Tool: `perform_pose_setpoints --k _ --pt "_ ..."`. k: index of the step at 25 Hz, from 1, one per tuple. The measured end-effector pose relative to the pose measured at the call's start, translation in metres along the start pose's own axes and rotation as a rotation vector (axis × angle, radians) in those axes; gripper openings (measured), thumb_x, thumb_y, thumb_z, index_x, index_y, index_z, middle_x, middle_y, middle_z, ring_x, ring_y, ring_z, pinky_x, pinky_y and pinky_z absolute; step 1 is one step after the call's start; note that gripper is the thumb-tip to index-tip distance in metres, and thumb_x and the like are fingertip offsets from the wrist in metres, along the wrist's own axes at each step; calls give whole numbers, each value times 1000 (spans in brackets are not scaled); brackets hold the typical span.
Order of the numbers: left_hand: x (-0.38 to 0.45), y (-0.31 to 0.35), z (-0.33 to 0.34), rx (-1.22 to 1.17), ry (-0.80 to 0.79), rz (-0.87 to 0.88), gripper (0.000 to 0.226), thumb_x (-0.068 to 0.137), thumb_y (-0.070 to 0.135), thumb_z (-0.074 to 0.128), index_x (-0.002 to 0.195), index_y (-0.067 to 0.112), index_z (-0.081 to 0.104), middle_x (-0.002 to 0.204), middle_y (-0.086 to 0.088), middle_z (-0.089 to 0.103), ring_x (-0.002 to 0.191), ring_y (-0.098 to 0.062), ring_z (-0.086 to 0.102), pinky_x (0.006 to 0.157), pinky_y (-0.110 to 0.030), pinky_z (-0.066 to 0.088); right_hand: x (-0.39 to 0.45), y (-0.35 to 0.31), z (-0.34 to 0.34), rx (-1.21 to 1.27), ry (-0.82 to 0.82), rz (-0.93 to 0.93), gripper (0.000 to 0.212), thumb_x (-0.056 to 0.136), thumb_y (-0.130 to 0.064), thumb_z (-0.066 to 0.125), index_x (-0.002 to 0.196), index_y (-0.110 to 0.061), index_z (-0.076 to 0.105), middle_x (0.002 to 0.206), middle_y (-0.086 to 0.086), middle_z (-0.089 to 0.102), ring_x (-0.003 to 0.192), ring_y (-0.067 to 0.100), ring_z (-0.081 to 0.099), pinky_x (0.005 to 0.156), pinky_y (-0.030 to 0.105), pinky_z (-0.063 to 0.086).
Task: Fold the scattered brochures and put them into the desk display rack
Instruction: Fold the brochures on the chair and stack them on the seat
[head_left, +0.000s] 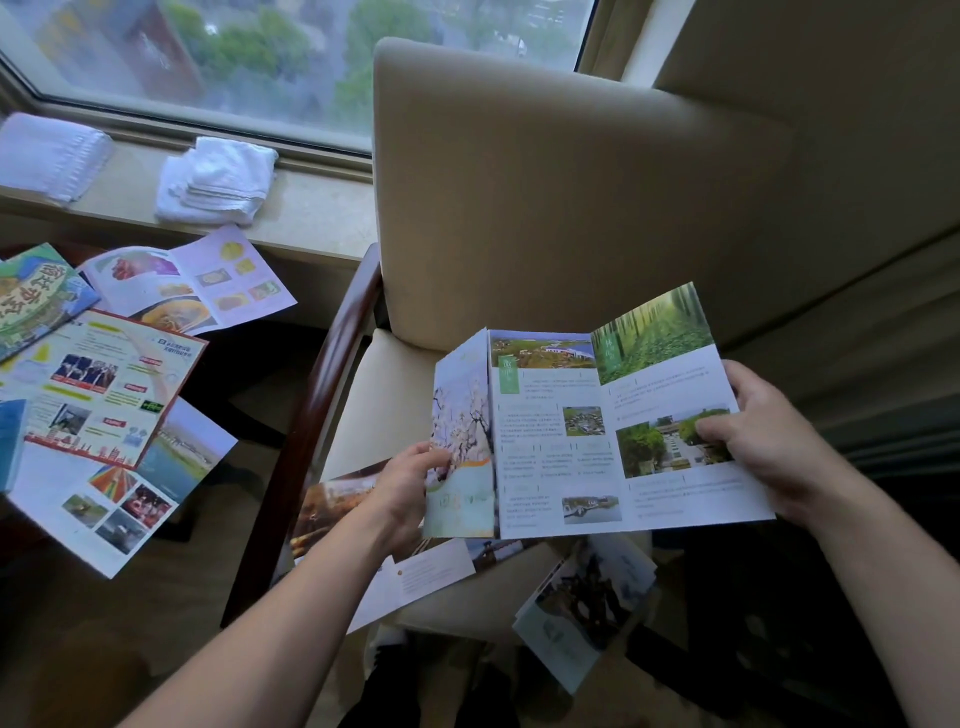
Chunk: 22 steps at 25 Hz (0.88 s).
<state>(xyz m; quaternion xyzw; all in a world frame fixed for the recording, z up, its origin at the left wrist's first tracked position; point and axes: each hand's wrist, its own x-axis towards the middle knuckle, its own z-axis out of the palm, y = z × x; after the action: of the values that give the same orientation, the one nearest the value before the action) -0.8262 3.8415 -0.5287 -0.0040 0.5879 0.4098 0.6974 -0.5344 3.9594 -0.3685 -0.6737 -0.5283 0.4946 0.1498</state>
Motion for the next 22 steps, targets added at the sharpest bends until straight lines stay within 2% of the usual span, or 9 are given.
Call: perform_pose_setpoints --k 3,8,10,11,13,16,18,20,22 --pt "-2 8 1 34 84 77 12 92 -2 54 98 9 53 108 -19 61 89 -34 62 59 -35 51 -3 0 15 -121 102 -34 56 78 14 51 97 -38 62 95 -7 74 88 19 71 76 44 60" --pt "-19 13 37 101 -201 125 12 90 3 59 101 6 57 98 -14 64 92 -26 60 74 -34 52 -6 -1 58 74 -40 -38 53 80 17 51 104 -29 63 100 1 74 93 24 71 78 47 60" --pt "-22 12 54 45 -257 133 14 84 9 65 96 6 57 95 -11 64 97 -24 58 79 -34 51 -7 -4 73 182 -81 -16 53 80 19 50 104 -25 65 97 3 76 89 25 73 71 43 62" --pt "-23 12 61 5 -280 111 20 79 13 66 96 7 57 98 -11 64 98 -26 58 81 -36 50 -9 -7 80 236 -98 -1 51 82 19 50 103 -24 67 94 3 77 85 22 75 64 38 62" --pt "-24 10 69 -51 -281 66 43 73 18 70 113 6 58 109 -11 70 94 -27 66 81 -39 55 -15 -10 93 311 -151 9 43 89 11 50 102 -24 71 93 -1 79 80 17 76 58 30 60" --pt "-19 6 71 11 -187 99 67 69 15 76 131 12 50 120 -12 72 95 -28 70 89 -45 54 -19 -8 107 441 -270 56 31 101 -11 47 111 -21 74 106 4 79 96 26 75 77 42 63" --pt "-17 6 66 13 -168 128 57 75 6 73 129 6 54 116 -13 73 94 -27 71 85 -42 57 -22 -4 112 506 -292 102 33 105 -30 45 116 -16 72 112 10 77 105 32 72 91 50 58" --pt "-16 10 56 7 -138 149 36 85 -3 64 120 2 59 107 -12 75 83 -23 72 75 -37 58 -17 5 112 283 -138 15 33 100 -41 53 117 -19 71 115 2 75 113 27 68 99 44 53" --pt "-14 15 42 -2 -123 141 25 89 -6 58 110 6 60 106 -15 72 80 -24 70 80 -43 56 -15 13 109 25 43 -48 41 93 -40 66 131 -25 62 130 -5 66 125 18 59 105 37 46"
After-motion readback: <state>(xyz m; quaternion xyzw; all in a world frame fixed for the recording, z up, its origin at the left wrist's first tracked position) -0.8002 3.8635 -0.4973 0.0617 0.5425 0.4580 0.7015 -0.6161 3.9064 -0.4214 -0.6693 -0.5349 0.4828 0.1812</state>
